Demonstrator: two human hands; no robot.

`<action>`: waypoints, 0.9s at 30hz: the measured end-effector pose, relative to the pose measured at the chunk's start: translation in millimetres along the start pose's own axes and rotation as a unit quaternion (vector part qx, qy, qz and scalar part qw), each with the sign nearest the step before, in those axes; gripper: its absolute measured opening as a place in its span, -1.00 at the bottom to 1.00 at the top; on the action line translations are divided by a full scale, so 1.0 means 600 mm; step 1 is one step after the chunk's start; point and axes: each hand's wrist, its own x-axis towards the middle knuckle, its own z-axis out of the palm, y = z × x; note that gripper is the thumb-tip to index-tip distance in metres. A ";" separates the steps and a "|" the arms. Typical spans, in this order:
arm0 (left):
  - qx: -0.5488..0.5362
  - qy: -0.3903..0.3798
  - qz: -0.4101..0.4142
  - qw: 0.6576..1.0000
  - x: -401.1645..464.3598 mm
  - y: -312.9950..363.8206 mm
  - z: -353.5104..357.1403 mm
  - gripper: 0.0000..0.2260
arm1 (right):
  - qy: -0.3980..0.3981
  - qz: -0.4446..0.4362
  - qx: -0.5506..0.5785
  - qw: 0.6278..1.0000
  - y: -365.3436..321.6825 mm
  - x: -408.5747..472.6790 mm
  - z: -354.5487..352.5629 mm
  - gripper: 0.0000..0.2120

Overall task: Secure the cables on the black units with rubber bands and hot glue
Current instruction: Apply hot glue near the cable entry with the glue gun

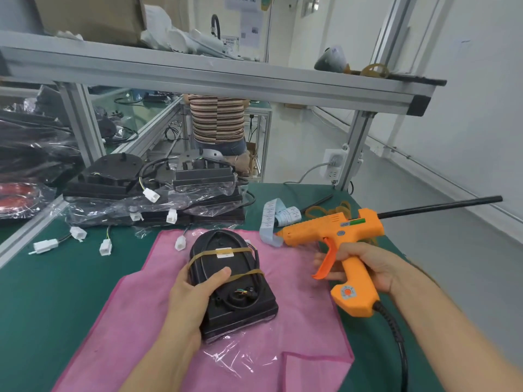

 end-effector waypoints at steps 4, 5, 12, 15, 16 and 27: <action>0.000 0.001 -0.004 1.000 0.003 0.001 0.000 -0.56 | -0.025 -0.026 0.036 0.999 -0.016 -0.020 -0.005 -0.54; 0.002 0.002 -0.005 1.000 0.004 0.001 0.001 -0.56 | -0.034 -0.033 0.044 0.998 -0.020 -0.024 -0.005 -0.53; 0.009 0.003 -0.006 1.000 0.005 0.001 0.001 -0.60 | -0.123 -0.057 0.078 0.988 -0.040 -0.043 0.023 -0.62; 0.015 0.003 -0.009 1.000 0.003 0.003 0.002 -0.60 | -0.156 -0.066 0.075 0.983 -0.043 -0.049 0.045 -0.69; 0.016 0.001 -0.014 1.000 0.002 0.005 0.002 -0.61 | -0.171 -0.067 0.073 0.980 -0.043 -0.051 0.051 -0.69; -0.013 0.015 -0.005 1.000 0.012 0.029 -0.025 -0.68 | -0.234 -0.111 -0.026 0.966 -0.029 -0.072 0.051 -0.55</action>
